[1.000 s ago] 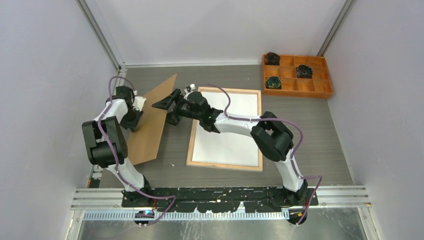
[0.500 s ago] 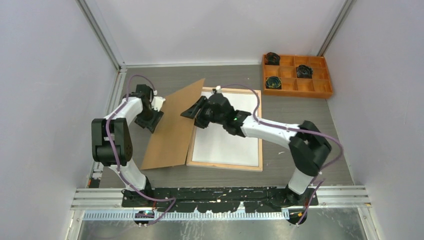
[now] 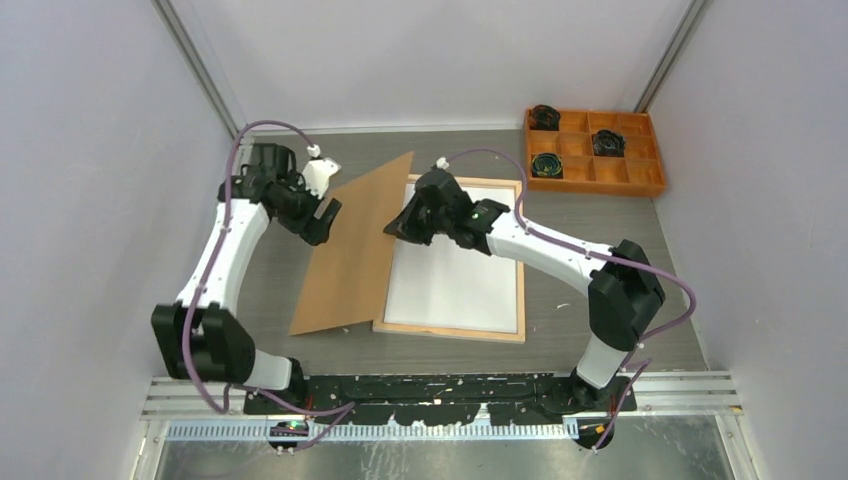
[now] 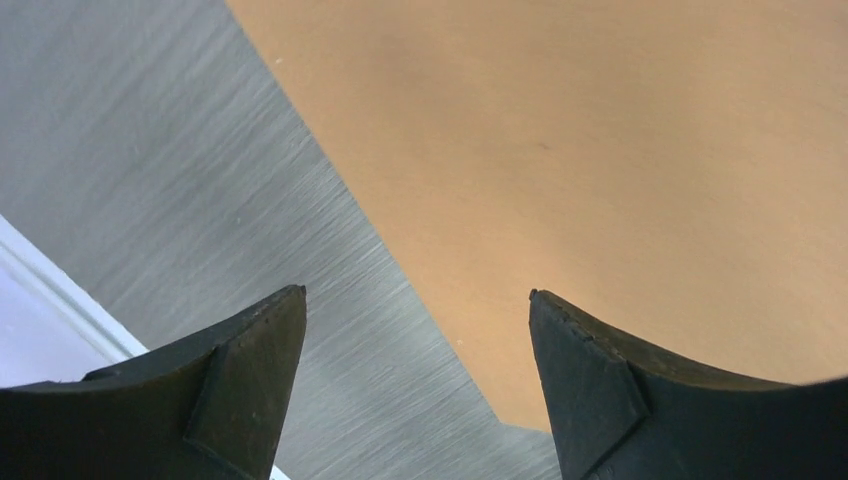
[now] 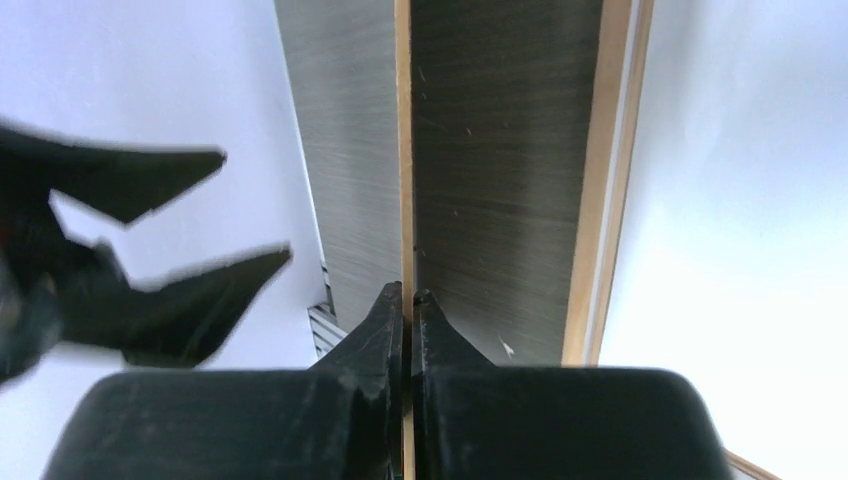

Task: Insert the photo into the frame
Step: Turn over the photo frame item at the center of the board.

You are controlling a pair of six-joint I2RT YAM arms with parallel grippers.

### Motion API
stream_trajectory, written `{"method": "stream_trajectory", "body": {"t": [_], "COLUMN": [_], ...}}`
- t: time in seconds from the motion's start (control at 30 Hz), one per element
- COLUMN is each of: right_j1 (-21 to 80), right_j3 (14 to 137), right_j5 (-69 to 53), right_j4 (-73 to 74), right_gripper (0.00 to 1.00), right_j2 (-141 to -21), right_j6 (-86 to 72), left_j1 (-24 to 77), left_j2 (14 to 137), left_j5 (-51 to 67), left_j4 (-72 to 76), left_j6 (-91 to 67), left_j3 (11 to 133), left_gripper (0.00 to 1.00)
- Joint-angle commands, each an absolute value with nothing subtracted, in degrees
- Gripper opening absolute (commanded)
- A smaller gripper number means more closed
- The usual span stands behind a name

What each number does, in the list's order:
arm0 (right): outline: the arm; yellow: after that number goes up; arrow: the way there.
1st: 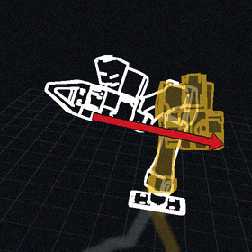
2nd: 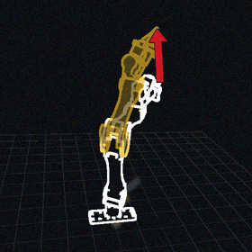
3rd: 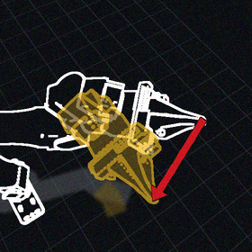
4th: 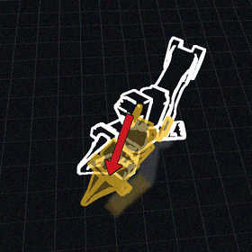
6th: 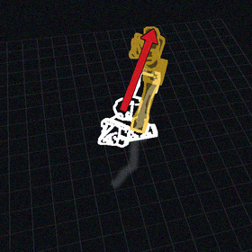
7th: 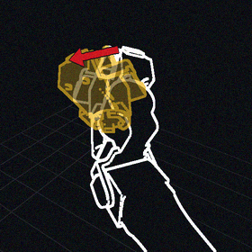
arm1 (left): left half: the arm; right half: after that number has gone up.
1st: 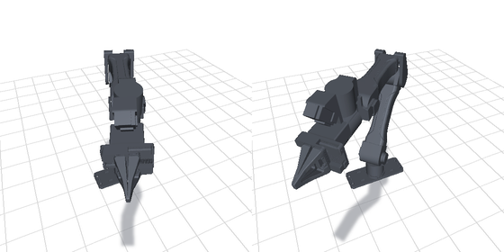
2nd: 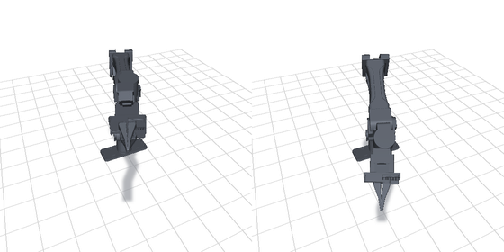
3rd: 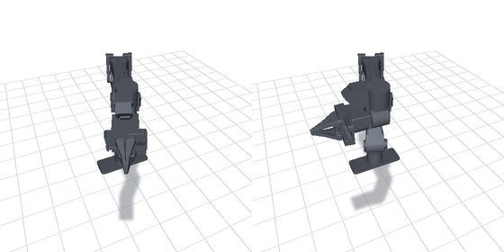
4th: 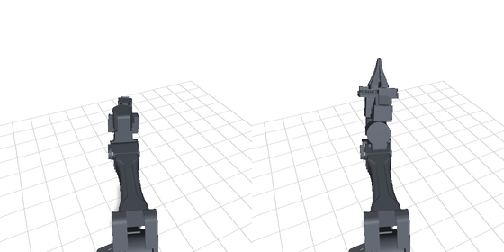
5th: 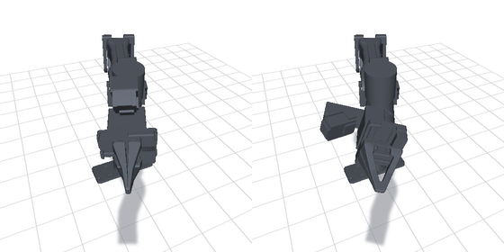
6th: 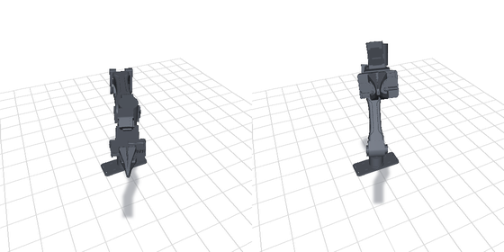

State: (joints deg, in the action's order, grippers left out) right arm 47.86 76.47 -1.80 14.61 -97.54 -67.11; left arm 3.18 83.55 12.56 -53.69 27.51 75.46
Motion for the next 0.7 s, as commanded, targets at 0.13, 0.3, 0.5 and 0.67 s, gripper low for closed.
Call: {"method": "stream_trajectory", "body": {"t": [0.13, 0.3, 0.5, 0.67], "right_j1": [39.2, 35.7, 35.5, 36.0], "right_j3": [94.5, 98.0, 98.0, 93.8], "right_j5": [-5.7, -10.1, -13.0, -15.2], "right_j4": [18.2, 16.7, 16.1, 10.1], "right_gripper": [0.01, 0.01, 0.01, 0.01], "right_j2": [-101.8, -104.7, -105.0, -103.2], "right_j6": [-69.7, -75.4, -80.5, -86.3], "left_j1": [3.4, 3.7, 4.8, 5.2], "left_j2": [59.7, 52.2, 41.5, 40.6], "left_j5": [38.4, 39.4, 32.1, 29.7], "left_j4": [-63.6, -64.3, -53.4, -48.9], "left_j6": [49.9, 54.5, 64.4, 65.4], "left_j3": [73.5, 70.3, 59.5, 55.9], "left_gripper": [0.89, 0.89, 0.86, 0.84]}}
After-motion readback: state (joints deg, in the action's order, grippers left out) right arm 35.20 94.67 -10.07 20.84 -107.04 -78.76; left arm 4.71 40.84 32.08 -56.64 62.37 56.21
